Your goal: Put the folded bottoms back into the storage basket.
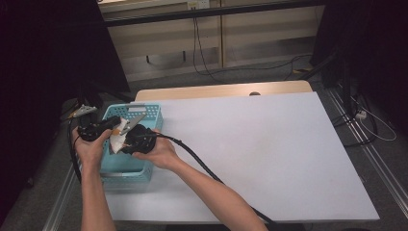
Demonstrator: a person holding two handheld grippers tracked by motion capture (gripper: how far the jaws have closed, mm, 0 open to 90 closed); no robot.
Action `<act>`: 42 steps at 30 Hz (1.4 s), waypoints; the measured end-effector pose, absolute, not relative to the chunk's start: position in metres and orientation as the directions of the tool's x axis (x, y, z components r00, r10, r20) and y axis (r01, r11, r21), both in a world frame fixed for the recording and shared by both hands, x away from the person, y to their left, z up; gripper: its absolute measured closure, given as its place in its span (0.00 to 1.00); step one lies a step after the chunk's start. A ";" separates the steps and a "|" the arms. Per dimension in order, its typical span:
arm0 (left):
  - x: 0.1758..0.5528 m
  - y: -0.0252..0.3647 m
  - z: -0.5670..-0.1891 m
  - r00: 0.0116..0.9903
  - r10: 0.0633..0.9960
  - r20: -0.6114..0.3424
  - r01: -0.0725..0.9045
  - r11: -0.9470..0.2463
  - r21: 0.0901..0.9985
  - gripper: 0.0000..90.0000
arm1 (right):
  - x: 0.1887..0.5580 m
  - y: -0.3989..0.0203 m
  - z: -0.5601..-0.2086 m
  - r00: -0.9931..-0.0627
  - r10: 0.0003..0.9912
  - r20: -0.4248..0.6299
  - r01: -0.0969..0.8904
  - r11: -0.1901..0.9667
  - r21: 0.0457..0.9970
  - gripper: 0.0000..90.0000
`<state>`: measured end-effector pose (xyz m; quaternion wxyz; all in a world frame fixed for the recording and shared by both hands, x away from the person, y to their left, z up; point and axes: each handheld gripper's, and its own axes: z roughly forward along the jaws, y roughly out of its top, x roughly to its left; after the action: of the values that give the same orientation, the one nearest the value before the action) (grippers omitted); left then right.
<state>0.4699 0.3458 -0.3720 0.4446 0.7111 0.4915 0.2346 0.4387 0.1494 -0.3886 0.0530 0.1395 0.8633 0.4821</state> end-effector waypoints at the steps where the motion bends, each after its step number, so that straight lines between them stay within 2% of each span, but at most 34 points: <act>1: 0.470 0.346 -0.373 0.405 0.908 -0.103 0.494 -0.123 0.861 0.90 | 0.439 0.149 -0.389 -0.955 0.293 0.044 0.192 0.497 0.846 0.89; 20: 0.477 0.350 -0.393 0.386 0.917 -0.100 0.539 -0.136 0.831 0.90 | 0.444 0.152 -0.400 -0.951 0.305 0.057 0.214 0.510 0.833 0.89; 42: 0.479 0.349 -0.399 0.392 0.916 -0.086 0.541 -0.153 0.827 0.89 | 0.445 0.155 -0.405 -0.956 0.289 0.060 0.211 0.526 0.824 0.86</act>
<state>0.4787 0.3485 -0.3988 0.4131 0.7247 0.5027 0.2270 0.4447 0.1552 -0.4046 0.0417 0.1432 0.8724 0.4654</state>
